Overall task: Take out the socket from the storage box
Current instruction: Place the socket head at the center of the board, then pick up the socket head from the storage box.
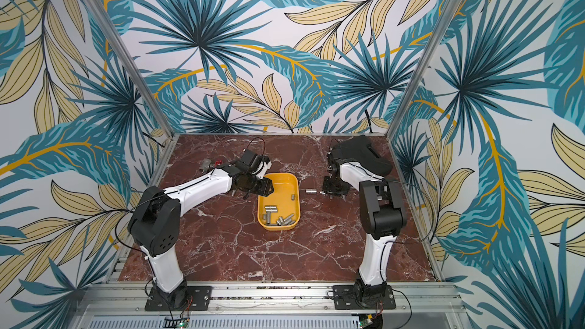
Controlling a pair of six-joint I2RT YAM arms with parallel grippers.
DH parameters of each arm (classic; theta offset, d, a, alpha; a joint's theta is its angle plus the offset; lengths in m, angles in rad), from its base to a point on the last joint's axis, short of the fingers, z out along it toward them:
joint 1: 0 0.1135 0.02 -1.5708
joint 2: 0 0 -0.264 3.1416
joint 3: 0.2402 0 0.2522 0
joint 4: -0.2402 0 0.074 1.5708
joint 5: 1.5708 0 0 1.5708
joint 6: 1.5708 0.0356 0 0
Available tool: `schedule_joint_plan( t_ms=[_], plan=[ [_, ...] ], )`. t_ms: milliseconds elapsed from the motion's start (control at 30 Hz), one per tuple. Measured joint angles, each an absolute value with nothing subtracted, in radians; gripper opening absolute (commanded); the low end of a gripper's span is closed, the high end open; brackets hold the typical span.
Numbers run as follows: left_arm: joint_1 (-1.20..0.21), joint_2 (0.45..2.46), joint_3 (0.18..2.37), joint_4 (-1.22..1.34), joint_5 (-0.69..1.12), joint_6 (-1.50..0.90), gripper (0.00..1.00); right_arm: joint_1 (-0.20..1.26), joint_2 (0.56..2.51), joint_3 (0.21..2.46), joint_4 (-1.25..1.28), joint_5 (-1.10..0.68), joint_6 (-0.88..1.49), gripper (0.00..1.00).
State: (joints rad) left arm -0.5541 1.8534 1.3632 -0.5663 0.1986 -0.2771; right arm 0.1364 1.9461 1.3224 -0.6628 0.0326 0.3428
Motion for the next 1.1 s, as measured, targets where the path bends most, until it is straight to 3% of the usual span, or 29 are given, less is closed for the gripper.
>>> schedule_joint_plan(
  t_ms=[367,633,1100],
  plan=[
    [-0.568,1.880,1.411,-0.637,0.197,-0.253,0.52,0.136,1.942,1.320,-0.664,0.017,0.344,0.29],
    [-0.616,1.929,1.501,-0.740,0.158,-0.205,0.45,0.136,1.828,1.325,-0.688,0.009,0.344,0.31],
    [-0.712,2.049,1.614,-0.925,0.047,-0.087,0.42,0.136,1.708,1.326,-0.685,-0.030,0.359,0.31]
  ],
)
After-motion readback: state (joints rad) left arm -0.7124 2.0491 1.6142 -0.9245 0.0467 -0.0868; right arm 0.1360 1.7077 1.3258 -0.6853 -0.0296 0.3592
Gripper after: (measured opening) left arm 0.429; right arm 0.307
